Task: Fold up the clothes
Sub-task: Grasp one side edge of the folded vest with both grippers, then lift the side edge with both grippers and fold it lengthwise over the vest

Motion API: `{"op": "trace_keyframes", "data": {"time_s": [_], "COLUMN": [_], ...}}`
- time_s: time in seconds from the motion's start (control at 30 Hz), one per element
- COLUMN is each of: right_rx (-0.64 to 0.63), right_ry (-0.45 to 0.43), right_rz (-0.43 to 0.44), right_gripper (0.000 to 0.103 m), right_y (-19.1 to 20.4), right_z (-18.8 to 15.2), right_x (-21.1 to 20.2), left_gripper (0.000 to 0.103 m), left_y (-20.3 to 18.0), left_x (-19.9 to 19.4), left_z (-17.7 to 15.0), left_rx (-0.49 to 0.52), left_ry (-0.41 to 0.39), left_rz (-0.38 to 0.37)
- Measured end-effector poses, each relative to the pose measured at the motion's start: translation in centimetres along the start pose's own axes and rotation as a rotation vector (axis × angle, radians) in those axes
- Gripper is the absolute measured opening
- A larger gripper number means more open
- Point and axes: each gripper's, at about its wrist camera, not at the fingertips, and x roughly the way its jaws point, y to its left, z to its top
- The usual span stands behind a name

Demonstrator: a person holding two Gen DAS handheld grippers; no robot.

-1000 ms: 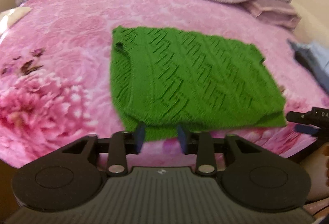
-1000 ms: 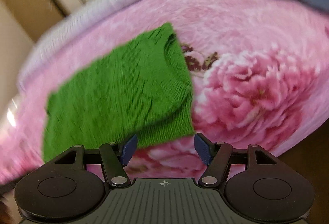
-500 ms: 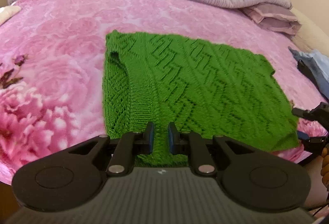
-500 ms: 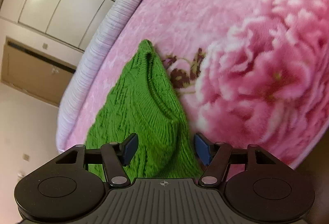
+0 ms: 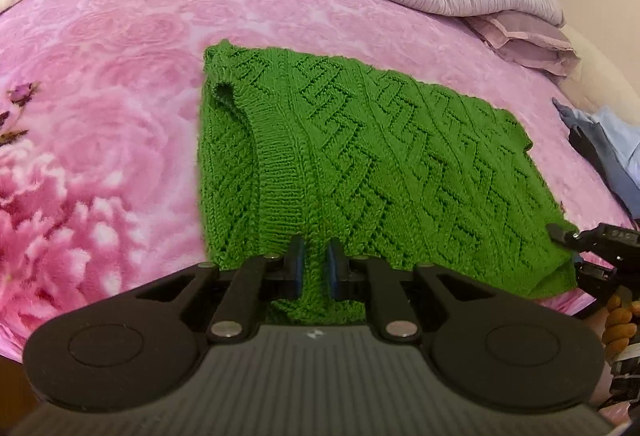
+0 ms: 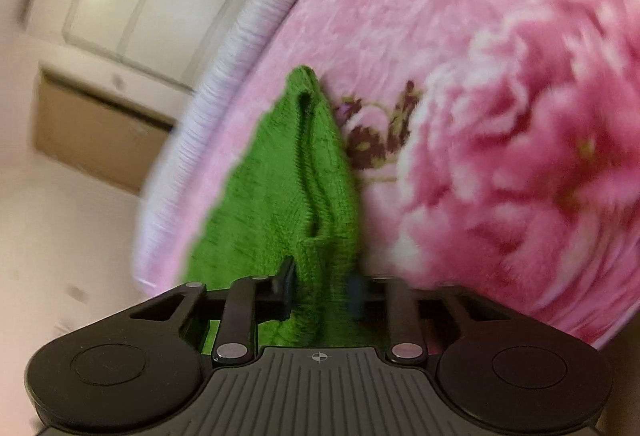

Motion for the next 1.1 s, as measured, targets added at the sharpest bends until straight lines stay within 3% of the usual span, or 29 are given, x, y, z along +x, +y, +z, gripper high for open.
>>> {"op": "trace_keyframes", "data": {"time_s": [0.13, 0.2, 0.3, 0.43, 0.53, 0.63, 0.77, 0.97, 1.03, 1.1], "right_rx": [-0.196, -0.4, -0.773, -1.105, -1.232, -1.277, -1.257, -1.144, -1.041, -0.892], "right_ry": [0.058, 0.046, -0.032, -0.072, -0.032, 0.087, 0.257, 0.09, 0.069, 0.096], "right_rz": [-0.236, -0.374, -0.461, -0.377, -0.273, -0.211, -0.154, -0.035, -0.094, -0.21], "right_gripper": [0.016, 0.015, 0.015, 0.015, 0.015, 0.019, 0.032, 0.044, 0.046, 0.046], "right_y": [5.2, 9.2, 15.6, 22.1, 24.8, 25.6, 25.2, 26.2, 25.8, 24.7], "right_z": [0.4, -0.7, -5.2, -12.0, -16.6, -20.1, -21.5, -17.1, -13.6, -9.4], "right_x": [0.9, 1.6, 1.8, 2.5, 3.7, 6.2, 9.6, 6.8, 7.1, 8.7], "left_gripper": [0.01, 0.01, 0.01, 0.01, 0.01, 0.01, 0.01, 0.01, 0.01, 0.011], "left_y": [0.8, 1.6, 3.3, 6.2, 8.3, 9.9, 11.0, 10.4, 9.8, 9.1], "left_x": [-0.8, -1.5, -3.0, -4.6, -5.4, -5.8, -5.9, -5.5, -4.9, -3.9], "left_z": [0.3, 0.4, 0.1, -0.6, -1.2, -1.7, -2.0, -0.5, 0.7, 2.3], "left_rx": [-0.039, -0.059, -0.097, -0.157, -0.206, -0.233, -0.253, -0.244, -0.236, -0.222], "left_ry": [-0.01, -0.03, -0.056, -0.072, -0.073, -0.066, -0.051, -0.053, -0.051, -0.037], "left_rz": [0.004, 0.01, 0.016, 0.02, 0.033, 0.05, 0.056, 0.004, -0.03, -0.065]}}
